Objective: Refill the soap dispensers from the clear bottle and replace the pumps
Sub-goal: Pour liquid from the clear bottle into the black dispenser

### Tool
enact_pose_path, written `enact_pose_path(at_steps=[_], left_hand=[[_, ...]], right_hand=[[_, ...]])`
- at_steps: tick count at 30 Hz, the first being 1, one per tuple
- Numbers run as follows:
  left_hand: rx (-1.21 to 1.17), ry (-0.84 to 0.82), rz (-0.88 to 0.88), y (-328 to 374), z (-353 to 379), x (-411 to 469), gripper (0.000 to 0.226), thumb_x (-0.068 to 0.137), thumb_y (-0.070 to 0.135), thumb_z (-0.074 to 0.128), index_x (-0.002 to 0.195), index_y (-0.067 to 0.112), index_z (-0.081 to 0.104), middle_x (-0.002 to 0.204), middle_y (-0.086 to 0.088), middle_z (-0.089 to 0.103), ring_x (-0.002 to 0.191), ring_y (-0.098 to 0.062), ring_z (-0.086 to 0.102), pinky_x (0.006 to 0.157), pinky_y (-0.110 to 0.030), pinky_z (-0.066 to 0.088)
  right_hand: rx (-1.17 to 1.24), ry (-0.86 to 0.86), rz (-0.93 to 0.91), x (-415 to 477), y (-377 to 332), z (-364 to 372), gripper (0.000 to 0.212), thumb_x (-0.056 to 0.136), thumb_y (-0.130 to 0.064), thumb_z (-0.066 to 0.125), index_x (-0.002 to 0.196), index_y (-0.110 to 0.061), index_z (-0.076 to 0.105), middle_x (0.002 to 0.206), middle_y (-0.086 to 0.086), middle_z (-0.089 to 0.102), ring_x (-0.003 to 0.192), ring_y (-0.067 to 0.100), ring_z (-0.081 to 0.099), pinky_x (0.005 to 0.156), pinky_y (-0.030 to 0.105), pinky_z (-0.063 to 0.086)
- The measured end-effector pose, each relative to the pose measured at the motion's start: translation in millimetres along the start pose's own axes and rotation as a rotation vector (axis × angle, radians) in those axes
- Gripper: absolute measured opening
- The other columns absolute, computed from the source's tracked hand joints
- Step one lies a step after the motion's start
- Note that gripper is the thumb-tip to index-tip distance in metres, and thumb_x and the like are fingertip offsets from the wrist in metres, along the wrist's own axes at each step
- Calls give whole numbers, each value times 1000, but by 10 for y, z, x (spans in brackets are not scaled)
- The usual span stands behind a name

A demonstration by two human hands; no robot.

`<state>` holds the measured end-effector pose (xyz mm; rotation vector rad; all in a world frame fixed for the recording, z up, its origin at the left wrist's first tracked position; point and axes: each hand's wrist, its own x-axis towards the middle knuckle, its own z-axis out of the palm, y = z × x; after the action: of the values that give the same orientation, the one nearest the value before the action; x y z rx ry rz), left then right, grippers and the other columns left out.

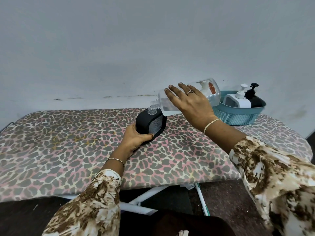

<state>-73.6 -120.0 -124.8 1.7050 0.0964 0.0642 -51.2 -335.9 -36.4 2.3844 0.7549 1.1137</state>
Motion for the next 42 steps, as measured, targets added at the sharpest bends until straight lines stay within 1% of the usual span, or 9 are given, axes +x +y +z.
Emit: enact_pose_path(at_steps=[3,7,9,23,27,31,35,38,42], left_hand=[[3,7,-9,-8,-3,6,60,64,-7,82,119,3,59,112,-7,69,103,-17,66,97,-34,51],[-4,1,-13,17,1,-17,58,65,-9,81,116,6,58,107,-4,67,101,-17,65,96,-31,50],[-1,0,-15,19,-3,-17,57,65,-8,81,115,6,58,108,-5,68,101,-17,65,96,-31,50],[-6,-4,-19,29,-5,-29,54,65,-8,81,111,9,59,106,-5,69,98,-15,66,93,-29,51],[-11,-10,-27,31,-8,-27,56,65,-8,82,112,9,57,108,-5,67,100,-17,65,95,-31,51],[-7,-5,-31,10,-14,-9,61,64,-8,83,117,6,57,113,-7,68,103,-18,65,97,-34,51],[1,1,-29,-5,-10,4,64,63,-7,83,121,3,57,117,-9,67,105,-19,65,99,-37,50],[11,7,-35,-9,-7,9,66,63,-6,84,123,3,56,118,-9,67,107,-19,64,101,-38,49],[19,11,-35,-13,-8,11,64,63,-5,84,121,3,56,119,-9,67,108,-19,64,101,-38,49]], right_hand=[[-1,6,-10,3,10,2,60,78,7,55,137,-8,50,135,15,56,119,37,57,98,45,46],[-3,20,-29,11,38,17,55,87,4,28,136,-8,50,133,14,58,117,37,58,97,44,46],[-9,13,-36,15,48,23,57,88,3,22,136,-8,51,133,14,58,116,37,59,97,44,47],[-3,68,-74,41,91,32,58,89,5,19,135,-8,52,132,15,59,116,38,59,96,46,48],[-11,71,-73,45,96,37,64,94,6,6,135,-8,53,132,15,59,117,37,58,97,45,48],[-18,68,-97,38,114,48,61,88,7,17,138,-7,47,136,16,54,120,39,55,101,46,44],[-39,74,-111,79,128,34,68,94,6,0,136,-9,52,133,14,58,117,36,58,99,44,46],[-46,76,-138,86,148,41,57,91,5,19,137,-9,49,135,14,56,119,36,57,100,43,44],[-38,100,-151,101,166,33,55,91,3,23,138,-9,48,136,14,55,120,35,56,101,44,43]])
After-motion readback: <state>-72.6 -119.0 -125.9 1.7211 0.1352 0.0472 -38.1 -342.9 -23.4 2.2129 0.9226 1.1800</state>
